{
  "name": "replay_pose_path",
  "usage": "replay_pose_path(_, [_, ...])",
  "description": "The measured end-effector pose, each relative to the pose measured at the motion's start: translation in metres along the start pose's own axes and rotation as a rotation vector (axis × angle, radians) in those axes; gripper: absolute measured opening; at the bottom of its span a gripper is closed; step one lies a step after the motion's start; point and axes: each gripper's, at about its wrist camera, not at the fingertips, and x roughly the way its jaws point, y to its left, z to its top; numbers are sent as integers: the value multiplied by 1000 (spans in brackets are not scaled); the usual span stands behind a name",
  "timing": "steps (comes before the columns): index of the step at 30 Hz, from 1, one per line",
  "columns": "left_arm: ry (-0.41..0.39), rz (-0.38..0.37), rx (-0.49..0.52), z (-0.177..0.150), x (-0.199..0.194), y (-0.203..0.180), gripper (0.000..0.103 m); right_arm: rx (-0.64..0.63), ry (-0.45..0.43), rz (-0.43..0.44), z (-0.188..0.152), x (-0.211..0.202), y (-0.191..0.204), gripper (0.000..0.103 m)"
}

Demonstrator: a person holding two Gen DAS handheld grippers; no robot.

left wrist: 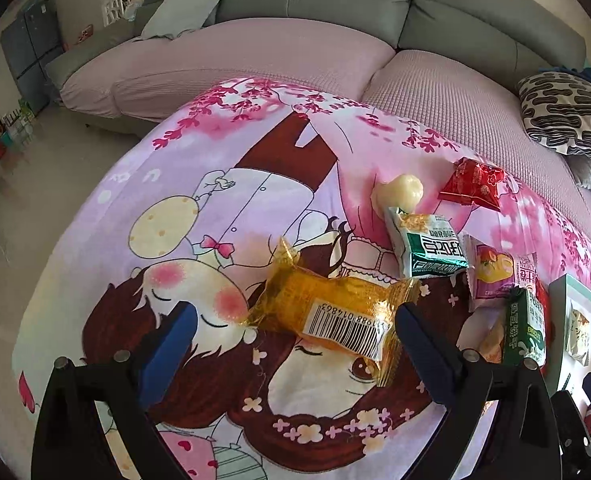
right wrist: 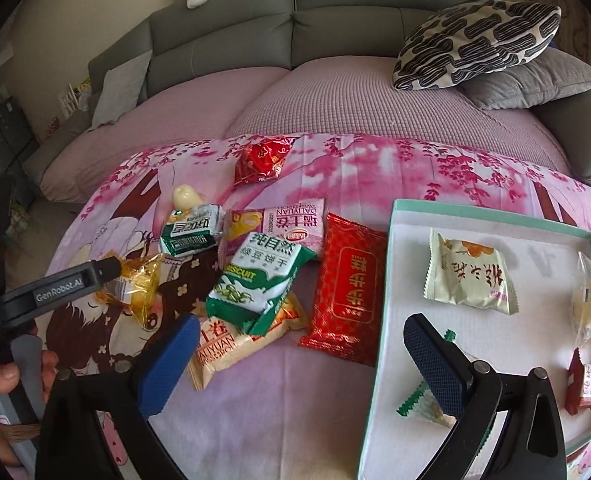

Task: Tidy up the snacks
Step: 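Grasp green-and-white bean biscuit packet with right while left grasps yellow-wrapped cake, then carry bean biscuit packet with right while left carries yellow cake over the tray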

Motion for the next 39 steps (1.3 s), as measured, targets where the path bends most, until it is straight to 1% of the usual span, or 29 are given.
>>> replay_pose_path(5, [20, -75, -13, 5, 19, -2, 99, -8, 18, 10, 19, 17, 12, 103])
replay_pose_path(8, [26, -86, -14, 7, 25, -2, 99, -15, 35, -4, 24, 27, 15, 102])
replay_pose_path(11, [38, -95, 1, 8, 29, -4, 99, 0, 61, 9, 24, 38, 15, 94])
replay_pose_path(13, [53, -102, 13, 7, 32, -5, 99, 11, 69, 12, 23, 42, 15, 85])
replay_pose_path(14, [61, -101, 18, 6, 34, -6, 99, 13, 70, 12, 23, 43, 15, 82])
replay_pose_path(16, [69, -95, 24, 6, 36, -7, 99, 15, 80, 8, 22, 45, 14, 71])
replay_pose_path(17, [72, -92, 24, 5, 37, -7, 99, 18, 82, 11, 21, 45, 13, 68])
replay_pose_path(19, [70, -90, 23, 4, 37, -7, 99, 28, 87, 17, 20, 45, 11, 52])
replay_pose_path(21, [71, -91, 23, 5, 37, -8, 99, 33, 95, 20, 18, 45, 9, 45])
replay_pose_path(22, [70, -89, 26, 4, 37, -8, 98, 37, 96, 27, 17, 45, 7, 44])
replay_pose_path(23, [70, -86, 29, 4, 37, -9, 96, 41, 95, 34, 16, 44, 6, 43])
replay_pose_path(24, [68, -87, 34, 4, 36, -9, 90, 42, 95, 37, 16, 43, 5, 43])
replay_pose_path(25, [66, -94, 37, 4, 35, -11, 86, 44, 95, 39, 15, 42, 3, 43])
replay_pose_path(30, [66, -79, 58, 4, 31, -15, 79, 55, 82, 60, 10, 32, -2, 42])
replay_pose_path(35, [66, -71, 68, 3, 26, -19, 75, 75, 52, 65, 6, 15, -10, 42])
replay_pose_path(39, [44, -77, 69, 5, 15, -24, 74, 94, 17, 72, 4, -4, -19, 42])
